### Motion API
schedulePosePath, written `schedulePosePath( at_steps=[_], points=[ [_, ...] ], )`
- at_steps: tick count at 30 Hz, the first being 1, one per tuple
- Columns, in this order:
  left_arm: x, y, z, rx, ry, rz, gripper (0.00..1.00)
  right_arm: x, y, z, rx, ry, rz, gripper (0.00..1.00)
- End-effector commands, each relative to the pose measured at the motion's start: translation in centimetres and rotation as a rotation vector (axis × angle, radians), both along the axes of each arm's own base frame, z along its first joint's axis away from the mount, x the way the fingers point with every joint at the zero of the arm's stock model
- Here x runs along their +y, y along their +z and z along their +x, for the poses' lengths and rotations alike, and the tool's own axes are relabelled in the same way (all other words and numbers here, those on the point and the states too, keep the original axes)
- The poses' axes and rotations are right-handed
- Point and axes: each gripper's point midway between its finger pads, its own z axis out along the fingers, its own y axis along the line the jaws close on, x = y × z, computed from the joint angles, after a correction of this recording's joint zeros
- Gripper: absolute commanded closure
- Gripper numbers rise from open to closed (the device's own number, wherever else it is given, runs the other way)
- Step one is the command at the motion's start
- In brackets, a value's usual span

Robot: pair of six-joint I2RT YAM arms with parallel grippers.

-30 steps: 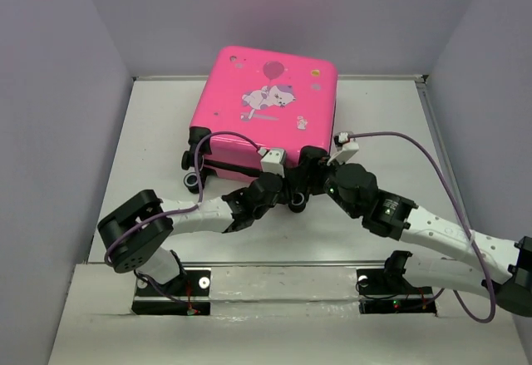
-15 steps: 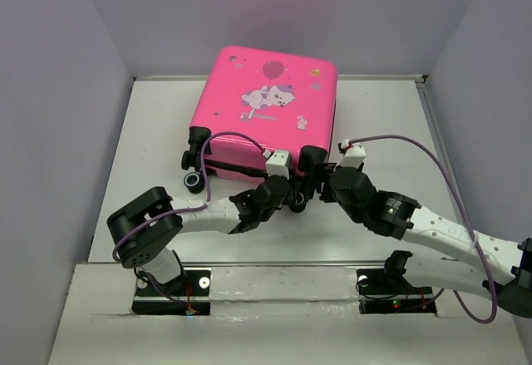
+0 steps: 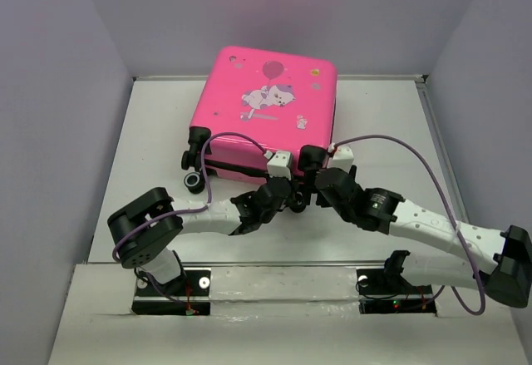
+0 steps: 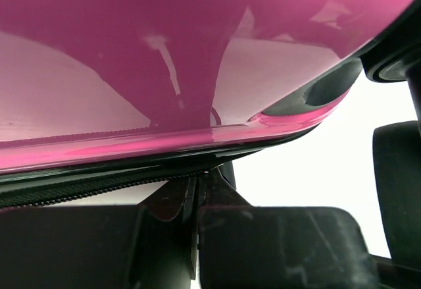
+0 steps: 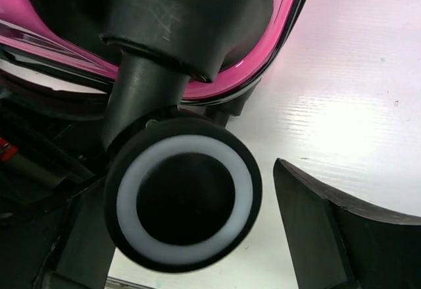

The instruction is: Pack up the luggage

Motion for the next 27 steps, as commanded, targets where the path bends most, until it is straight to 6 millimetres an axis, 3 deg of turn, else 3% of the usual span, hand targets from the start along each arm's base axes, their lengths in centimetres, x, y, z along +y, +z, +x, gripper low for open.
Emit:
schedulePosePath(
  at_steps=[1, 10, 11, 16, 19, 20, 22, 26, 27],
  points=[
    [0.8, 4.5, 3.0, -0.125, 0.144, -0.086, 0.94, 0.5, 1.9, 1.4, -0.049, 0.0, -0.063, 0.08],
    [1.9, 3.6, 2.6, -0.126, 0.149, -0.051, 0.94, 1.0, 2.9, 2.9, -0.079, -0.016, -0.144, 0.09],
    [2.1, 3.5, 2.6, -0.126, 0.15, -0.046, 0.94, 0.6, 3.0, 3.2, -0.091, -0.03, -0.168, 0.2],
    [3.1, 3.4, 2.4, -0.134, 0.166, -0.023, 0.94, 0.9, 2.0, 3.3, -0.062, -0.007, -0.196, 0.38],
    [4.0, 3.7, 2.6, -0.141, 0.178, -0.015, 0.94, 0.3, 1.1, 3.1, -0.043, -0.007, -0.207, 0.65],
    [4.5, 3.8, 2.7, -0.142, 0.185, -0.003, 0.94, -0.4, 0.6, 3.0, -0.03, -0.018, -0.224, 0.79],
    [5.3, 3.9, 2.8, -0.142, 0.201, 0.011, 0.94, -2.0, 0.9, 2.7, -0.031, -0.044, -0.225, 0.93],
    [8.9, 4.1, 3.1, -0.126, 0.268, 0.019, 0.94, -6.0, 0.6, 2.4, -0.023, -0.121, -0.213, 0.93],
    [10.1, 3.4, 3.0, -0.112, 0.284, 0.029, 0.94, -6.6, 0.7, 2.3, -0.027, -0.131, -0.205, 0.93]
  ],
)
